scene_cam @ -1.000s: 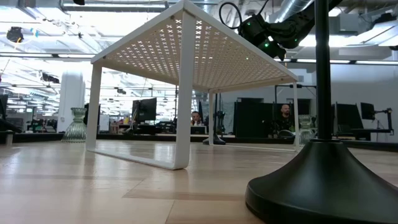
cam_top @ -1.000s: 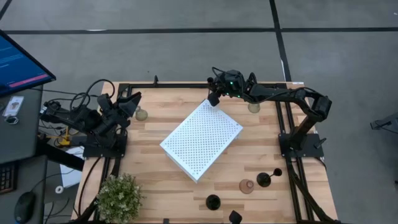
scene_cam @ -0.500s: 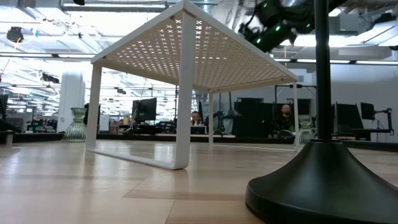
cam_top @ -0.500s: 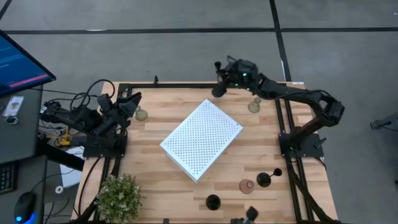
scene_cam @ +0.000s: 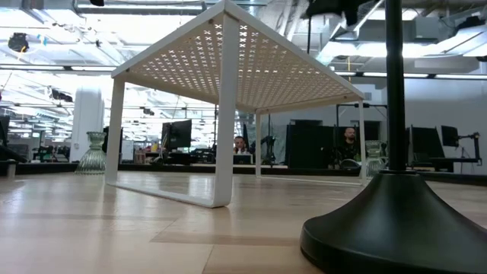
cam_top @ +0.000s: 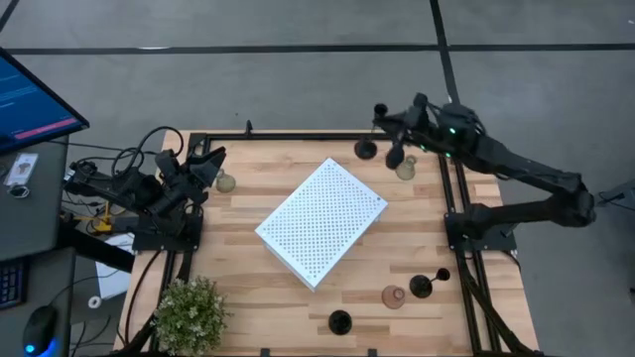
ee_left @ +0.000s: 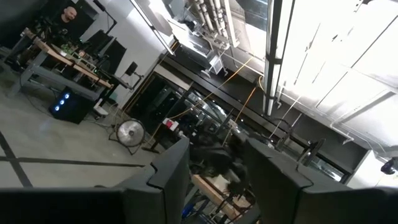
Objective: Pick & Place candle stick holders
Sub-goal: Put the top left black candle holder on the shelf
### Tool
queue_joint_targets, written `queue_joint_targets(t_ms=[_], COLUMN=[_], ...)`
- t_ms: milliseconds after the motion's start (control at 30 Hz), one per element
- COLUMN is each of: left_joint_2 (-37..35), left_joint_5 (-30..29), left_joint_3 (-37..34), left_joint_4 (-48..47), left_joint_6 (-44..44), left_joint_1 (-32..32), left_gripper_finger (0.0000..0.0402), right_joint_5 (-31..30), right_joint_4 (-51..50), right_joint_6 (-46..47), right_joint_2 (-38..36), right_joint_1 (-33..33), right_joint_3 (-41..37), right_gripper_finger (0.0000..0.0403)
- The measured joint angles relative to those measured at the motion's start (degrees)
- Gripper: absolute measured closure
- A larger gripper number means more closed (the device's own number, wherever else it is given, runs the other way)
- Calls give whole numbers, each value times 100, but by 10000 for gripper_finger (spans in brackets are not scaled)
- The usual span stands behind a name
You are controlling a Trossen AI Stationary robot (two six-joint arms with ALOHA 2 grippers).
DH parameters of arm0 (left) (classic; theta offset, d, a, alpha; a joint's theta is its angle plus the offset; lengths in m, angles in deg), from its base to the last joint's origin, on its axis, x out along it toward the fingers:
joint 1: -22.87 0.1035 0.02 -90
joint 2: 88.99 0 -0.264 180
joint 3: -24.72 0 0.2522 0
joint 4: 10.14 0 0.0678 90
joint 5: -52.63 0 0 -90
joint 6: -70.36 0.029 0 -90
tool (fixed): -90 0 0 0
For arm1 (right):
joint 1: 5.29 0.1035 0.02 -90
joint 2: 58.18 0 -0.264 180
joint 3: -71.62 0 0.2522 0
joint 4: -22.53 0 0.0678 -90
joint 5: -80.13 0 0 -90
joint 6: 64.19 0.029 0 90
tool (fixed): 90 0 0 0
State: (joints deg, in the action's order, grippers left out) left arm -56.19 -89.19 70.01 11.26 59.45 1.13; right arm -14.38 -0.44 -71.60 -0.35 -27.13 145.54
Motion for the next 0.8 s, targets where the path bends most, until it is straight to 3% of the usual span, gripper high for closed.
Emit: queue_joint_targets(t_ms=[133, 267, 467, 800], left_joint_2=[0, 0, 0, 0], left_joint_5=[0, 0, 0, 2], left_joint_3=[0, 0, 0, 0], left_joint_4=[0, 0, 0, 0], left_joint_6=[-1, -2, -3, 10], left_joint_1=[0, 0, 0, -2], left_gripper_finger=[247, 247, 247, 247], right_joint_5=[12, 2, 17, 319], right_joint_4=[311, 788, 1197, 875], right_joint_6=[229, 281, 299, 44], right_joint_2=[-144, 184, 998, 1906], right_joint_1=[573, 883, 949, 987], right_joint_3=[0, 9, 26, 864], right_gripper_finger=[398, 398, 398, 397])
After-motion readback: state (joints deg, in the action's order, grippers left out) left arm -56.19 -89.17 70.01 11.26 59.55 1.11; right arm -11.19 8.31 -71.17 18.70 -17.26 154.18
